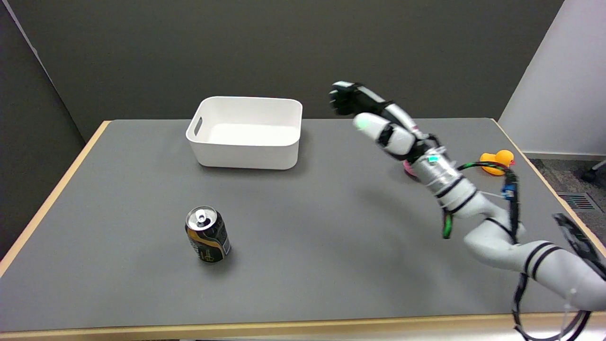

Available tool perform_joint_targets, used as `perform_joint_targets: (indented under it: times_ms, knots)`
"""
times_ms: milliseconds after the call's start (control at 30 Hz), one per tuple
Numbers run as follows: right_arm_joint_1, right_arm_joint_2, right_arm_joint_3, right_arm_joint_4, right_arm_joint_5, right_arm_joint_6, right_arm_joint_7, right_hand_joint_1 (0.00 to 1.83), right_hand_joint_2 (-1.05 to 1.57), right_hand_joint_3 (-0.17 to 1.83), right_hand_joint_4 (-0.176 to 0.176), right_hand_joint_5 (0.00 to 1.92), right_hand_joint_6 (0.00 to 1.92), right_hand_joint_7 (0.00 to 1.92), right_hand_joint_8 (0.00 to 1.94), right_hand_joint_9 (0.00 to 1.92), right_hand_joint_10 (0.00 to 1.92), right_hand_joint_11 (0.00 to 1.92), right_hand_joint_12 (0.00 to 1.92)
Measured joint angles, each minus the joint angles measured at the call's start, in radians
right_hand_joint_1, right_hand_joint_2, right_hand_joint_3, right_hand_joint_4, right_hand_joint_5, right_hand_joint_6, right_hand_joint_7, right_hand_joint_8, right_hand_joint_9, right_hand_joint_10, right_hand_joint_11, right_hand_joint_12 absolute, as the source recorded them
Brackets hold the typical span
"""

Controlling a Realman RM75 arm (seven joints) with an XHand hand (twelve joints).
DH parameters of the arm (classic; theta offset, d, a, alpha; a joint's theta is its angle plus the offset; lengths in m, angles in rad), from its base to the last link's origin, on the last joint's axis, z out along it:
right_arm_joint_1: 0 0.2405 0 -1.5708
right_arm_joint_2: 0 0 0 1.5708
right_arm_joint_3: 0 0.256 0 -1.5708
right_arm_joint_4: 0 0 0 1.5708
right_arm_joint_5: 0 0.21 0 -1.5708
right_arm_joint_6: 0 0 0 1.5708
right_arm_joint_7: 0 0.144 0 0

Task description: Pick up the black can.

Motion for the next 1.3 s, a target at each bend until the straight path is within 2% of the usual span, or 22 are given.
perform_joint_targets:
  times_ms: [233,500,1033,1300]
  knots:
    - [0.037,-0.071,-0.091,0.075,-0.066,-0.124,0.004,0.55,0.67,1.0,-0.012,0.17,0.44,0.25,0.37,0.15,0.69,0.0,1.02]
    - [0.08,-0.159,-0.164,0.091,-0.138,-0.206,0.006,0.55,0.67,1.0,-0.004,0.18,0.44,0.25,0.37,0.16,0.69,0.0,1.03]
    - [0.192,-0.331,-0.307,-0.034,-0.244,-0.307,0.011,0.56,0.66,1.0,0.002,0.19,0.44,0.27,0.37,0.18,0.69,0.0,1.06]
    - [0.224,-0.388,-0.346,-0.081,-0.29,-0.347,0.013,0.56,0.66,0.99,0.006,0.2,0.45,0.28,0.37,0.18,0.7,0.0,1.07]
